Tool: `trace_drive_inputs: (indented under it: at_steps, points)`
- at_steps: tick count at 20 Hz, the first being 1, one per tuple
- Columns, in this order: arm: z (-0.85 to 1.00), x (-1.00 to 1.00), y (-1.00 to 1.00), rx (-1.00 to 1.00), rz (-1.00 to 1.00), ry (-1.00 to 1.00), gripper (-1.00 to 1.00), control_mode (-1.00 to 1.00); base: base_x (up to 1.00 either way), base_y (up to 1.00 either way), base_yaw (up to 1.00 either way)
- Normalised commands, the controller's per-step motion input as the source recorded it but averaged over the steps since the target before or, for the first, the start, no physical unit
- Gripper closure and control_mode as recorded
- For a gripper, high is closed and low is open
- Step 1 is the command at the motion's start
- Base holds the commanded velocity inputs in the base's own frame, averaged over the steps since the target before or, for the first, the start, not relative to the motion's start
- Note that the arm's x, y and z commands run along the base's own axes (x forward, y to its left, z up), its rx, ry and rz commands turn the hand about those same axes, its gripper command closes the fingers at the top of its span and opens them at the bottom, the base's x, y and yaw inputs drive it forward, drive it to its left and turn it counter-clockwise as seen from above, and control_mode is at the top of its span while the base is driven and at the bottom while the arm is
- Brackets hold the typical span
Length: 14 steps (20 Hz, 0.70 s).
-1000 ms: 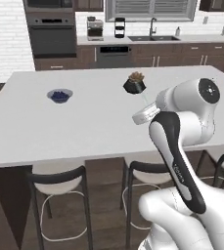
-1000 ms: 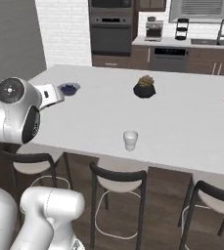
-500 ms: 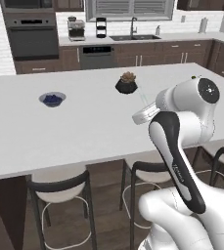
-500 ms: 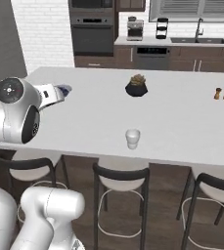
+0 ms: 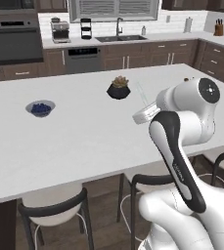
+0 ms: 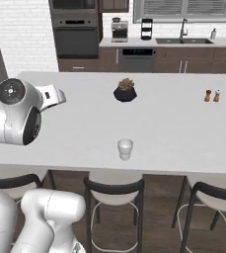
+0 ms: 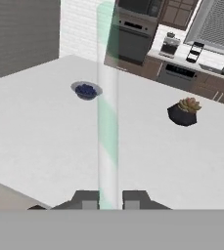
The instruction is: Take a straw from the drawer in front and place it inside the glass cup on the dining counter.
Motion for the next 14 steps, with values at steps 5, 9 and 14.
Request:
trace_drive_inputs:
  at_steps: [5, 9, 14]
  points:
    - [0.0, 0.0, 0.0, 0.0, 0.0, 0.0, 1.0, 1.0, 0.21, 0.14, -0.16]
    - [0.0, 0.0, 0.0, 0.0, 0.0, 0.0, 1.0, 1.0, 0.07, 0.0, -0.07]
    - [0.0, 0.0, 0.0, 0.0, 0.0, 0.0, 1.0, 1.0, 0.0, 0.0, 0.0]
